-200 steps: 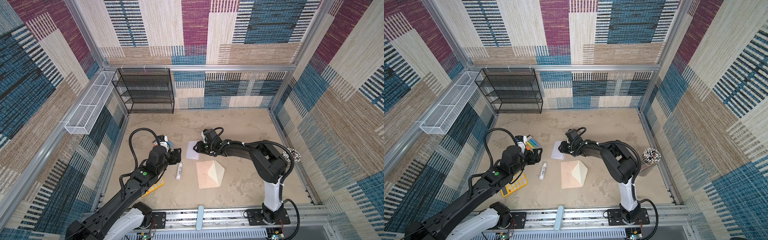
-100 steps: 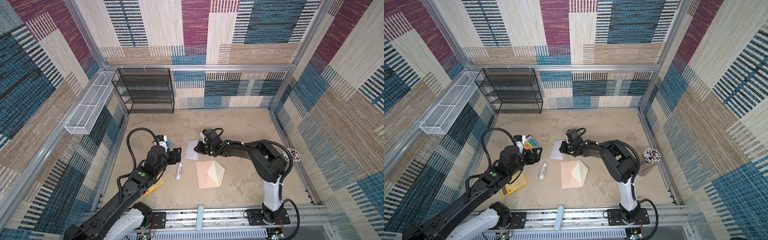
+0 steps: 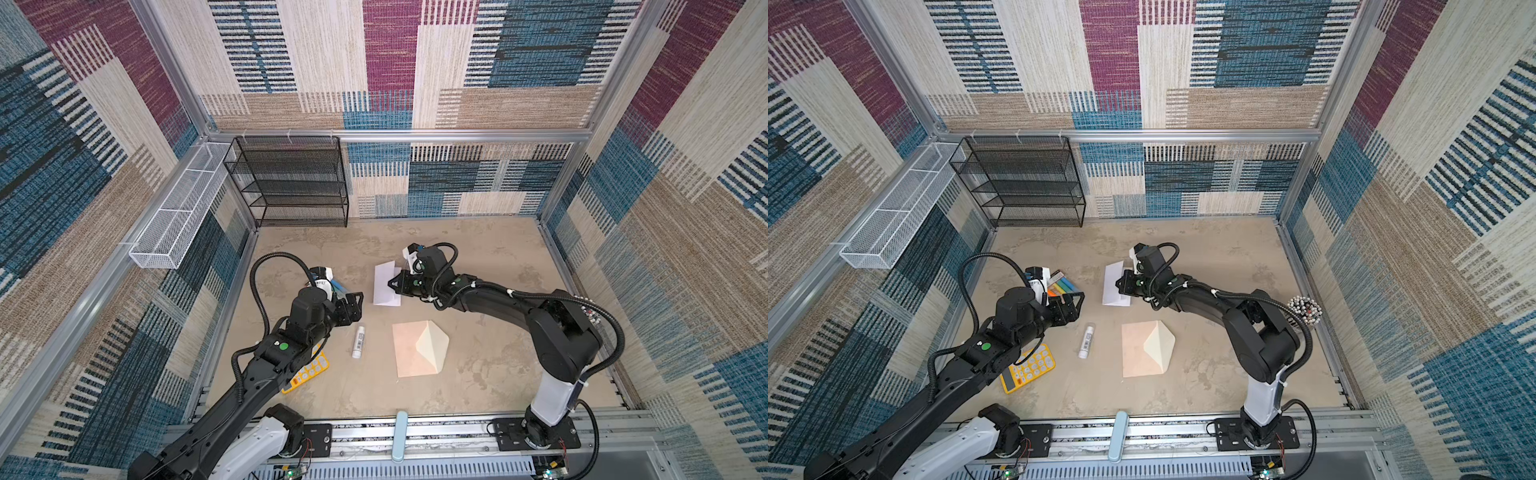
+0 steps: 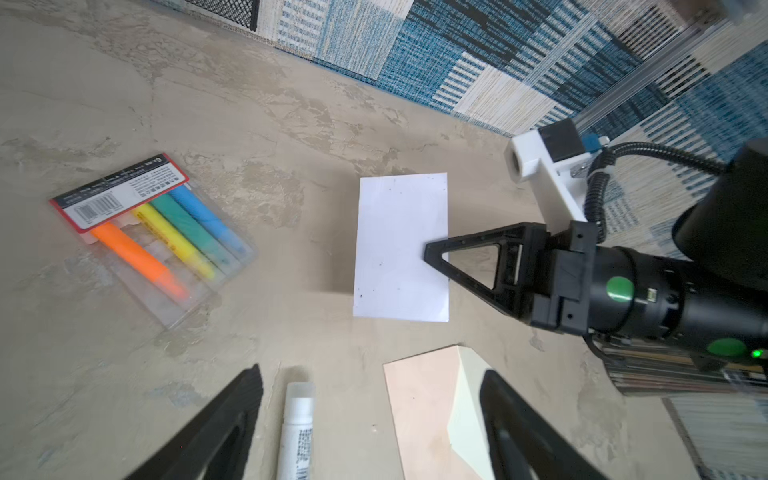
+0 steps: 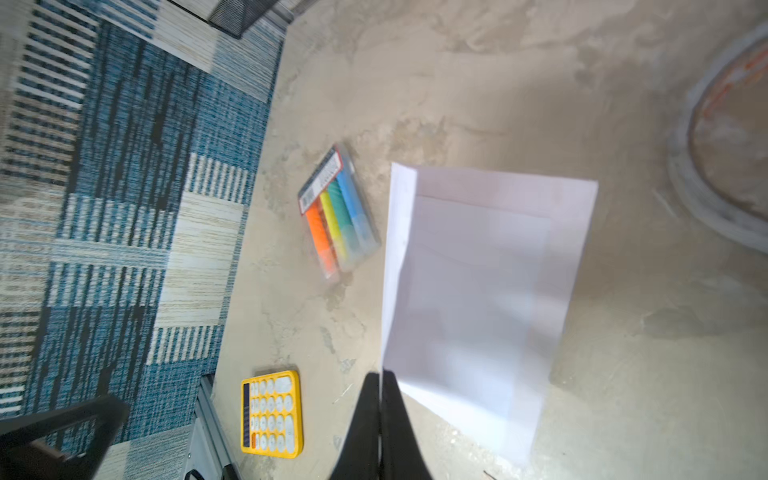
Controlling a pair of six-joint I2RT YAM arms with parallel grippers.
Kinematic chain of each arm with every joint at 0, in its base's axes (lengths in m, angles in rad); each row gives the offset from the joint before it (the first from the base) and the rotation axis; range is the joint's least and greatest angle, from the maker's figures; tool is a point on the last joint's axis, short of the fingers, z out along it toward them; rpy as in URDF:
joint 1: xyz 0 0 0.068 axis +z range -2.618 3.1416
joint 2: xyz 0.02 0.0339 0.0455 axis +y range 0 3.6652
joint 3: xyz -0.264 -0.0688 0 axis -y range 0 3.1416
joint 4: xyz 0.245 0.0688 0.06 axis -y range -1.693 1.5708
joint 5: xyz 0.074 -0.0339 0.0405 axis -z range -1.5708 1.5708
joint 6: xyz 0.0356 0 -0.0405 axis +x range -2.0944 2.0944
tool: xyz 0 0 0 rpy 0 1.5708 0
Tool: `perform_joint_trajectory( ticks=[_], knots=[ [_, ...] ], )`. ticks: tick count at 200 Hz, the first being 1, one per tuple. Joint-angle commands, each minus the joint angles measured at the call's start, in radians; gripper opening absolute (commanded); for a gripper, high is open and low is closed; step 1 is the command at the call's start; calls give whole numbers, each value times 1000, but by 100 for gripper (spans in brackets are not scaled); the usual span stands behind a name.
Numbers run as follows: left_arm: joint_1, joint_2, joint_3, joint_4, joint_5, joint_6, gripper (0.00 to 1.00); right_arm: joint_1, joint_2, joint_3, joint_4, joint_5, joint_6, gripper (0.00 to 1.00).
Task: Place the letter into the envelope and seal it
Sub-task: 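Lower the right gripper and grasp the edge of the folded letter, then lift the letter with the right gripper while the left gripper reaches toward it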
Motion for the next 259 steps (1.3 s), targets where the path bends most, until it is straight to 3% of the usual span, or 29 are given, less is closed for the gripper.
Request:
perform_joint_trajectory(
  ticks=[1, 69, 127, 189, 234, 259],
  knots=[
    [36, 19, 8, 135, 145, -42, 85, -10, -76, -3, -15, -12, -36, 6],
    [111, 193, 10, 500, 439, -161, 82, -41, -284, -11, -85, -83, -83, 6],
    [116, 376, 48, 725, 602, -273, 76, -49, -349, -33, -84, -175, -90, 6],
    [117, 468, 93, 839, 696, -332, 54, -49, -370, -50, -62, -261, -117, 7],
    [116, 488, 82, 910, 719, -376, 33, -51, -373, -58, -58, -267, -117, 8],
    [116, 484, 80, 921, 728, -383, 26, -59, -382, -67, -59, -263, -116, 8]
  ],
)
